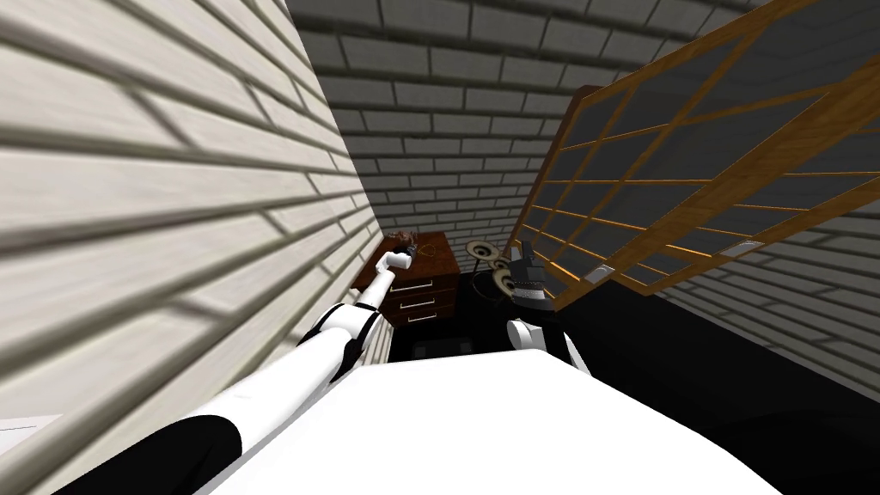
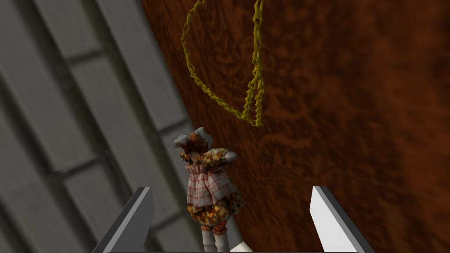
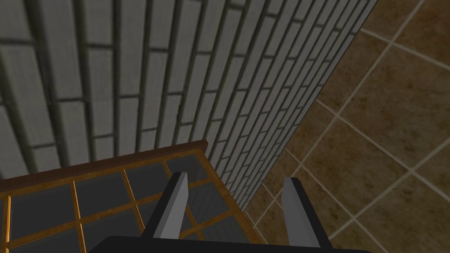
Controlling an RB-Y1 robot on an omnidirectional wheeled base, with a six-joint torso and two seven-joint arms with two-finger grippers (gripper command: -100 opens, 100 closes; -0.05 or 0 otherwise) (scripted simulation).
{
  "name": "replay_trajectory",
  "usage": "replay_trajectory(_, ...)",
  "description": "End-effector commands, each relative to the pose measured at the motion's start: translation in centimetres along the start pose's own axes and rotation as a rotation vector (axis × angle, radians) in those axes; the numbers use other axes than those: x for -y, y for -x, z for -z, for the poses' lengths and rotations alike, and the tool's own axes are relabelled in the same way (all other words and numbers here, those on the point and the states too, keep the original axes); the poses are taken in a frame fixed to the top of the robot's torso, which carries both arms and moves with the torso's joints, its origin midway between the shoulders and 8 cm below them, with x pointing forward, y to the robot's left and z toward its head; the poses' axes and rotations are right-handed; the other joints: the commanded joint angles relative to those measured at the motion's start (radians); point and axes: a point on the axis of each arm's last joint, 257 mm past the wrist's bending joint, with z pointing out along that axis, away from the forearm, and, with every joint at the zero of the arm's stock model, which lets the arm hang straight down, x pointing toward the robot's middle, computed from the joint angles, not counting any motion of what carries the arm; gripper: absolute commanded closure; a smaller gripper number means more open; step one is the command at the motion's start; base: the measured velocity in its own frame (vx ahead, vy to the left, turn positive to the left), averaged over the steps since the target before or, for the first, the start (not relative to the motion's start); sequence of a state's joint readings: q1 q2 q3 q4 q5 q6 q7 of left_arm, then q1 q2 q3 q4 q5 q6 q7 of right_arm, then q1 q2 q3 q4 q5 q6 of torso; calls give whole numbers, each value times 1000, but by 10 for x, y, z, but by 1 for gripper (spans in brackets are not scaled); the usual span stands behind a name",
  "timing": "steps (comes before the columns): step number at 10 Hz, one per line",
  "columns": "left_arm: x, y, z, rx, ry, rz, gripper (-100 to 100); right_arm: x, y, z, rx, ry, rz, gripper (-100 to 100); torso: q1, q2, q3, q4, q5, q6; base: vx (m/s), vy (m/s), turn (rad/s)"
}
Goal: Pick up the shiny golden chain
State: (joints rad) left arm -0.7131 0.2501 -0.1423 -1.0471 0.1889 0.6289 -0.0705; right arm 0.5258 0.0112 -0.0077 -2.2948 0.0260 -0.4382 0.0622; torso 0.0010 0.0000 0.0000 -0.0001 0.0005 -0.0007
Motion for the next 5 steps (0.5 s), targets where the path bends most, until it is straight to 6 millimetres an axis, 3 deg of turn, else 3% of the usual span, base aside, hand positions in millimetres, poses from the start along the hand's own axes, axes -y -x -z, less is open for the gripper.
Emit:
replay_trajectory(1, 0, 3, -3, 2, 50, -5, -100, 0, 0, 0, 0, 0, 0, 0, 0, 0, 0, 0, 0, 0, -2, 21, -112)
replay_trajectory(4, -8, 8, -8, 7, 113, -5, -100, 0, 0, 0, 0, 0, 0, 0, -1, -1, 0, 0, 0, 0, 3, 18, -71)
replay_trajectory(5, -2, 11, -8, 8, 141, -7, -100, 0, 0, 0, 0, 0, 0, 0, 0, -1, 0, 0, 0, 0, 7, 16, -94)
